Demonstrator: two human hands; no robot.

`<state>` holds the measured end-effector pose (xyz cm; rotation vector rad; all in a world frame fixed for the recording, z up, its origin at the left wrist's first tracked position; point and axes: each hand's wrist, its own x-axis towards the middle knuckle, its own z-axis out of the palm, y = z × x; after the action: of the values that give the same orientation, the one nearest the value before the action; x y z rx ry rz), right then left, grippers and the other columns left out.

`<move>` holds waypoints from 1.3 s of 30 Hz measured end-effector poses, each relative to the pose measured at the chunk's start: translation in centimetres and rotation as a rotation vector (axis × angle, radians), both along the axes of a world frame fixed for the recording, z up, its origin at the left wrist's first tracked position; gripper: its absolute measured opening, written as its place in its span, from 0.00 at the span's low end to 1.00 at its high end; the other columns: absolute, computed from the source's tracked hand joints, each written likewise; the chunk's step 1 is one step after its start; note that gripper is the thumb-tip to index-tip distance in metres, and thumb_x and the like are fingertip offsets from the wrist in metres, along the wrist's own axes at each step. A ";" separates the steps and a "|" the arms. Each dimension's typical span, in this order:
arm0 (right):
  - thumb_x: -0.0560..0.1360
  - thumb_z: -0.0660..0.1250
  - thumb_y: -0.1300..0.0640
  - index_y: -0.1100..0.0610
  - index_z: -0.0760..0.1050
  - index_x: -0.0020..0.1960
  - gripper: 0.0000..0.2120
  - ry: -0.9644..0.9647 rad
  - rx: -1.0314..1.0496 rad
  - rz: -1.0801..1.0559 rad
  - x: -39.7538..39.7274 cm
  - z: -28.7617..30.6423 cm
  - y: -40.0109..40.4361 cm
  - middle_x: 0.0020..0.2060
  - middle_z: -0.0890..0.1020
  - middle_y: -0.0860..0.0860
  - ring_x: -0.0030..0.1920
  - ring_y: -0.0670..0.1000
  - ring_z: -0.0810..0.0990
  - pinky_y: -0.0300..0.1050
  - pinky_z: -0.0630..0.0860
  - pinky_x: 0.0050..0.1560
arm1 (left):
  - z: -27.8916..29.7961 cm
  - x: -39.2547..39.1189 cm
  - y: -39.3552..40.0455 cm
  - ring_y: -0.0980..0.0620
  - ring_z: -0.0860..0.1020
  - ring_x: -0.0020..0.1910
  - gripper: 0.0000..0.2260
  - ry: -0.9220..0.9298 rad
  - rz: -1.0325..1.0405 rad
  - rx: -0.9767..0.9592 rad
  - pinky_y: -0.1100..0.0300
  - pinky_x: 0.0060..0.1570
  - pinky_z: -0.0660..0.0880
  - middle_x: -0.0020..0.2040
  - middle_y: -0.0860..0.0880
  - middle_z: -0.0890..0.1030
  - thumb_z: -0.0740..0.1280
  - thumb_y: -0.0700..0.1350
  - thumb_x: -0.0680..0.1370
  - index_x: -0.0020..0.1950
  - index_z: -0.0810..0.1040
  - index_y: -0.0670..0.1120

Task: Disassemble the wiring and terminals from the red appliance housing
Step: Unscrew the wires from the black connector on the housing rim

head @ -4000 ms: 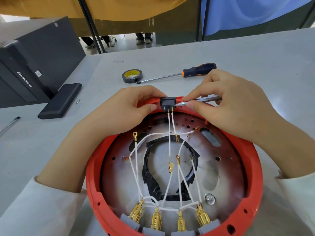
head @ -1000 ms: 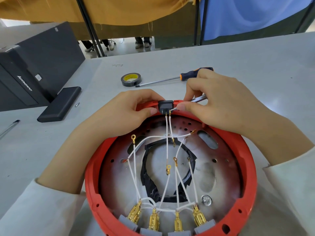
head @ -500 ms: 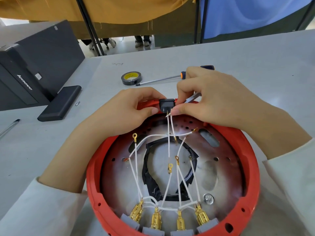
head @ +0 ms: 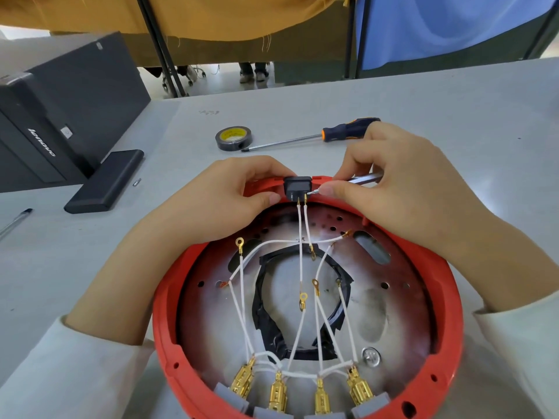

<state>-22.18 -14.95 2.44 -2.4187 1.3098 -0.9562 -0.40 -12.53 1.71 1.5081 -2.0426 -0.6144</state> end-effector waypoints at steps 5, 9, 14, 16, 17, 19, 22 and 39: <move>0.66 0.68 0.40 0.47 0.76 0.36 0.11 0.006 0.000 0.013 -0.1 -0.1 -0.1 0.39 0.72 0.46 0.39 0.49 0.72 0.45 0.67 0.40 | 0.1 0.0 0.0 0.66 0.77 0.54 0.15 -0.018 0.005 -0.004 0.59 0.61 0.71 0.52 0.66 0.80 0.67 0.41 0.77 0.53 0.77 0.64; 0.67 0.70 0.42 0.46 0.74 0.36 0.10 0.023 -0.010 0.026 -0.1 -0.1 -0.1 0.39 0.71 0.46 0.38 0.47 0.71 0.42 0.65 0.37 | 0.2 -0.1 0.1 0.64 0.77 0.54 0.15 -0.020 0.011 0.008 0.57 0.62 0.71 0.52 0.65 0.80 0.67 0.41 0.77 0.54 0.77 0.62; 0.67 0.68 0.40 0.44 0.72 0.35 0.10 0.076 -0.016 0.025 0.0 0.1 -0.3 0.39 0.70 0.45 0.38 0.47 0.70 0.33 0.64 0.37 | 0.5 -0.2 0.2 0.66 0.77 0.54 0.14 -0.021 0.015 0.003 0.60 0.61 0.71 0.52 0.65 0.80 0.67 0.40 0.77 0.55 0.78 0.60; 0.67 0.67 0.40 0.44 0.71 0.34 0.10 0.073 -0.014 0.021 0.1 0.1 -0.3 0.39 0.70 0.45 0.39 0.47 0.70 0.37 0.65 0.37 | 0.5 -0.3 0.2 0.66 0.77 0.54 0.14 -0.022 0.017 0.005 0.60 0.61 0.71 0.52 0.64 0.81 0.67 0.40 0.77 0.55 0.78 0.59; 0.66 0.67 0.40 0.44 0.71 0.34 0.10 0.060 -0.011 0.019 0.2 0.0 -0.3 0.40 0.71 0.45 0.40 0.48 0.71 0.40 0.66 0.37 | 0.5 -0.3 0.3 0.66 0.77 0.54 0.14 -0.023 0.020 0.004 0.61 0.61 0.71 0.52 0.64 0.81 0.67 0.40 0.77 0.55 0.78 0.59; 0.65 0.66 0.40 0.46 0.73 0.35 0.10 0.028 -0.010 0.016 0.3 0.0 -0.2 0.40 0.72 0.46 0.41 0.49 0.73 0.45 0.68 0.39 | 0.5 -0.3 0.3 0.66 0.77 0.53 0.14 -0.026 0.027 0.000 0.61 0.61 0.71 0.52 0.64 0.81 0.67 0.40 0.76 0.55 0.78 0.60; 0.66 0.68 0.41 0.47 0.74 0.35 0.10 0.024 -0.021 0.027 0.2 -0.1 -0.3 0.41 0.72 0.46 0.40 0.49 0.73 0.45 0.67 0.39 | 0.6 -0.4 0.3 0.66 0.77 0.54 0.14 -0.029 0.029 -0.002 0.61 0.62 0.71 0.52 0.65 0.80 0.68 0.40 0.76 0.54 0.77 0.61; 0.67 0.74 0.44 0.45 0.75 0.34 0.09 0.112 0.055 0.203 -0.1 1.3 -2.4 0.37 0.72 0.44 0.39 0.40 0.71 0.34 0.64 0.39 | 0.8 -0.5 0.3 0.67 0.76 0.54 0.13 -0.070 0.028 -0.001 0.72 0.57 0.68 0.53 0.63 0.80 0.67 0.40 0.77 0.57 0.78 0.56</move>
<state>-22.24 -17.35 3.73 -2.5355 1.0817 -0.7314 -0.92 -12.24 2.49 1.5763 -2.0695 -0.5571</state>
